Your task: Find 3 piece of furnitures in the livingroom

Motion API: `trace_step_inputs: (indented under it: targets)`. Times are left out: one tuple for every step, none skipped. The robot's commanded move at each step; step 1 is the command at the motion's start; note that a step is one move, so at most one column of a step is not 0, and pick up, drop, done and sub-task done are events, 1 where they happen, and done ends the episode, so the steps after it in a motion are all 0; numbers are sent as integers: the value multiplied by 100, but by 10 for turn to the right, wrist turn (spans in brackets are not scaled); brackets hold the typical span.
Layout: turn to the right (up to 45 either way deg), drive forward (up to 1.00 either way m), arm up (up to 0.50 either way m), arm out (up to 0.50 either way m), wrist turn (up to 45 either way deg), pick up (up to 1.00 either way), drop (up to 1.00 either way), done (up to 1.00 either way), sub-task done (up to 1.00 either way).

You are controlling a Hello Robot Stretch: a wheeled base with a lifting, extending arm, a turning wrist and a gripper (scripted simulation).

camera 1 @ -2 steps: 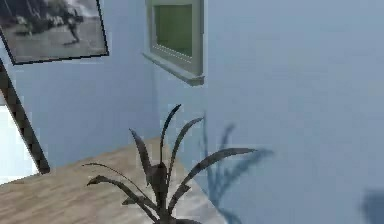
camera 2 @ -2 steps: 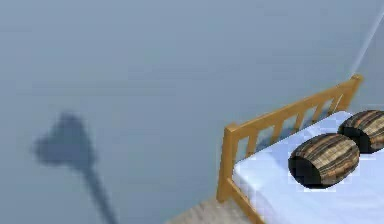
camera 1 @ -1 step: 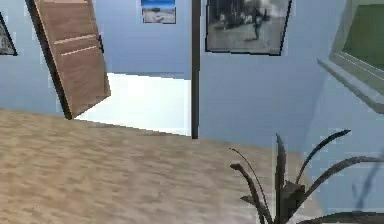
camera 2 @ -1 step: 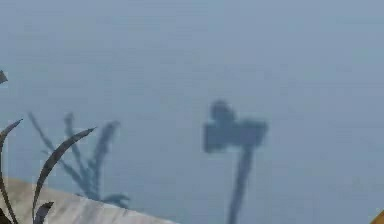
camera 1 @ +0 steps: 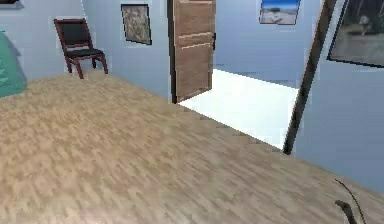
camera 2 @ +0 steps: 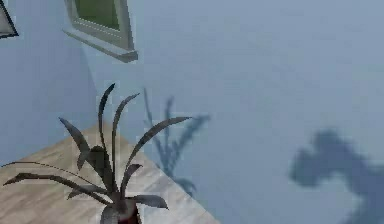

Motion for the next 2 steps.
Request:
trace_step_inputs:
  targets:
    - [0,40,0,0,0,0,0,0,0]
    - [150,0,0,0,0,0,0,0,0]
